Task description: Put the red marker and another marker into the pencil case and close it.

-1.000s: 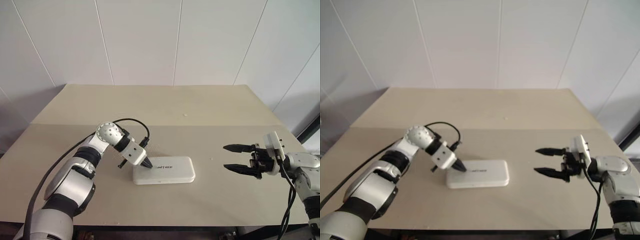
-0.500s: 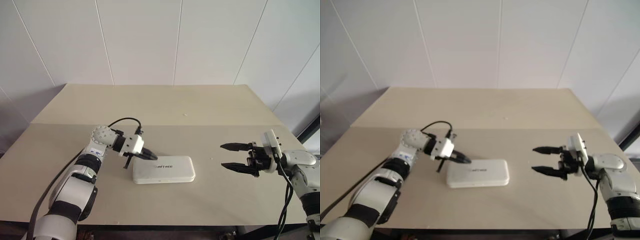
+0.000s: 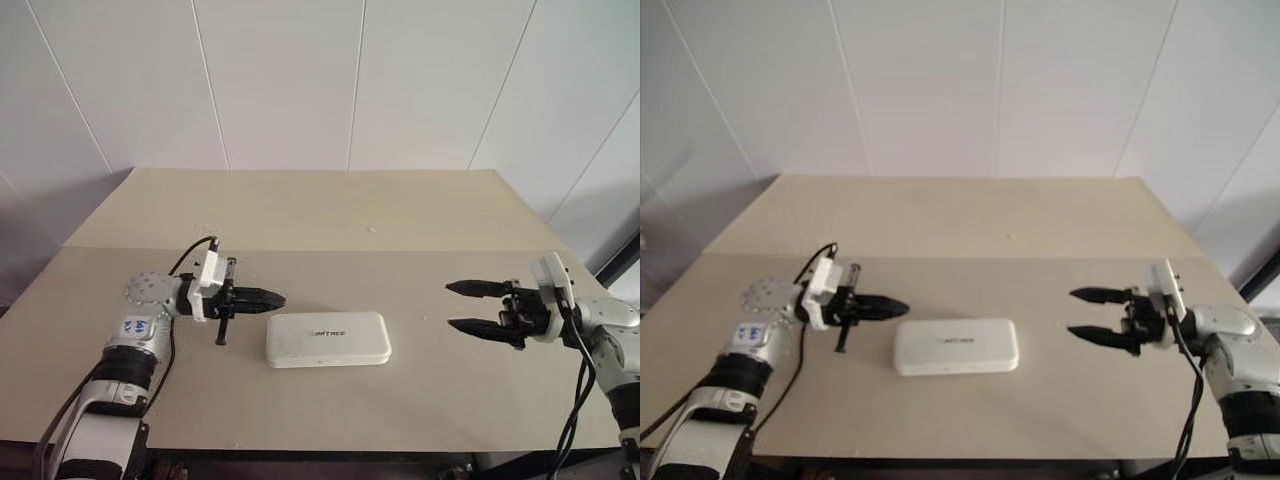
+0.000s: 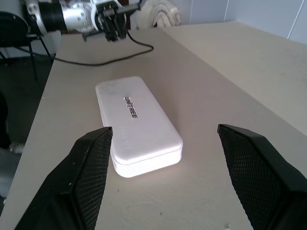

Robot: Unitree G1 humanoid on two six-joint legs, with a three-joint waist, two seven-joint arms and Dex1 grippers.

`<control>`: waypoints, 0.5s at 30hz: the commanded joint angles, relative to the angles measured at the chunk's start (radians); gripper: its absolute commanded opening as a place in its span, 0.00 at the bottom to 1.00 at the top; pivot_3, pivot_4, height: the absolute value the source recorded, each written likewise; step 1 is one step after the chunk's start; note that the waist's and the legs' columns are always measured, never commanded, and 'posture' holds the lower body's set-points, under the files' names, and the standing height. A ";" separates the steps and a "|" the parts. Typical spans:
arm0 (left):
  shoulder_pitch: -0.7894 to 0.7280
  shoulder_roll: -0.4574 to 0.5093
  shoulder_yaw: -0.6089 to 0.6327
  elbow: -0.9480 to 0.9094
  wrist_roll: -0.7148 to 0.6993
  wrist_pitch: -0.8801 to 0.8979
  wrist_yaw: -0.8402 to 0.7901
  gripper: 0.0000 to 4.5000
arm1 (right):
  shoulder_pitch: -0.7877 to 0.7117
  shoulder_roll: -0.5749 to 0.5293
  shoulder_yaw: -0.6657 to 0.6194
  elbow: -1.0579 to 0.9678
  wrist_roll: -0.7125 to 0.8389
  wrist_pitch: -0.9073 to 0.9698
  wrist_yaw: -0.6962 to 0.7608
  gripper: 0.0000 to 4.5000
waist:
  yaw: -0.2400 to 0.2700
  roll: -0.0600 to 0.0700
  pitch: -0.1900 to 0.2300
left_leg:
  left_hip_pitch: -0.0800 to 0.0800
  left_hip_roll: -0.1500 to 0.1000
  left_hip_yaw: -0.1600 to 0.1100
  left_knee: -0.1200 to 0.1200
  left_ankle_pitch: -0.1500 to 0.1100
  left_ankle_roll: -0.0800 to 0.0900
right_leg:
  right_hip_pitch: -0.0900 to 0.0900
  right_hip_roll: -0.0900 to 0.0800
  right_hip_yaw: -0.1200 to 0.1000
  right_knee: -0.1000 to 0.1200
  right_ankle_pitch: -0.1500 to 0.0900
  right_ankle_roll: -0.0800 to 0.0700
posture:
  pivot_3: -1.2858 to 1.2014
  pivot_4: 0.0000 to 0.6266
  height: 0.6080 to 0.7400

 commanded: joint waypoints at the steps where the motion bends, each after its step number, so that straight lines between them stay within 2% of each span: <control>1: 0.018 0.057 0.013 -0.010 -0.037 0.011 -0.107 0.34 | 0.001 -0.022 -0.039 -0.026 0.026 0.003 0.082 1.00 | 0.000 0.000 0.000 | 0.000 0.000 0.000 0.000 0.000 0.000 | 0.000 0.000 0.000 0.000 0.000 0.000 | 0.52 0.24 1.00; 10: 0.064 0.218 -0.081 -0.004 -0.179 0.013 -0.113 0.98 | -0.004 -0.033 -0.053 -0.017 0.010 0.000 0.082 1.00 | -0.006 0.000 0.000 | 0.000 0.000 0.000 -0.001 0.000 0.000 | 0.000 0.000 0.000 -0.001 0.000 0.000 | 0.52 0.24 1.00; 15: 0.102 0.296 -0.125 -0.026 -0.247 0.008 -0.113 0.99 | -0.001 -0.027 -0.066 -0.009 -0.004 -0.010 0.082 1.00 | -0.005 0.001 0.000 | 0.000 0.000 0.000 -0.002 0.000 0.000 | 0.000 0.000 0.000 -0.001 0.000 -0.001 | 0.52 0.24 1.00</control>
